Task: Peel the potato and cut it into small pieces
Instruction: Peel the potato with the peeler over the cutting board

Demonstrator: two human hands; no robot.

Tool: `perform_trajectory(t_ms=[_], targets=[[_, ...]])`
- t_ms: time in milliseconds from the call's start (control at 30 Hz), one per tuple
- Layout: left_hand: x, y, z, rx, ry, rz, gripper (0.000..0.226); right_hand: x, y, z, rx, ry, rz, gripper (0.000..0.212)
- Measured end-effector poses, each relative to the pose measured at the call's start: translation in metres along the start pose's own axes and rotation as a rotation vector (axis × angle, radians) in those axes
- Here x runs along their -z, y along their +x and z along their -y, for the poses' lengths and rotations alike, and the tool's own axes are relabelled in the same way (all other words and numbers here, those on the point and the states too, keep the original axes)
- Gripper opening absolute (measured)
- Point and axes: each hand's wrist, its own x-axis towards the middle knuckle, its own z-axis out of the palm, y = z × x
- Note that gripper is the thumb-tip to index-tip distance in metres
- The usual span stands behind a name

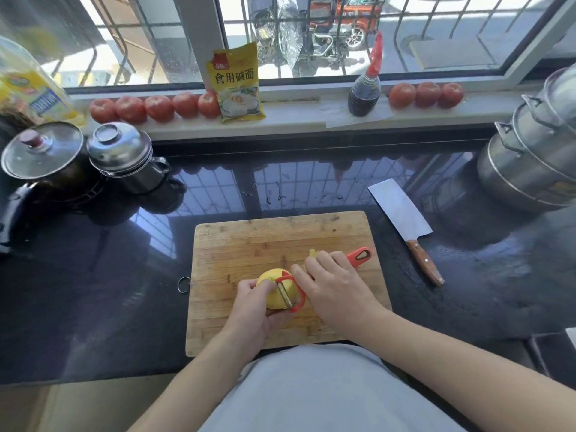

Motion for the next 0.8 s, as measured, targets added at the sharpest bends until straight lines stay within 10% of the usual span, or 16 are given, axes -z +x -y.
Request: perform_trajectory(t_ms=[567,800], targets=[[0.013,0.004,-0.002,-0.02,0.088,0.124,0.025,-0.034,0.02,-0.039,-0.195,-0.132,0.223,0.024],[0.018,0.01,0.003,0.007,0.104,0.115,0.027,-0.029,0.011,-0.044,-0.328,-0.145,0.476,0.076]])
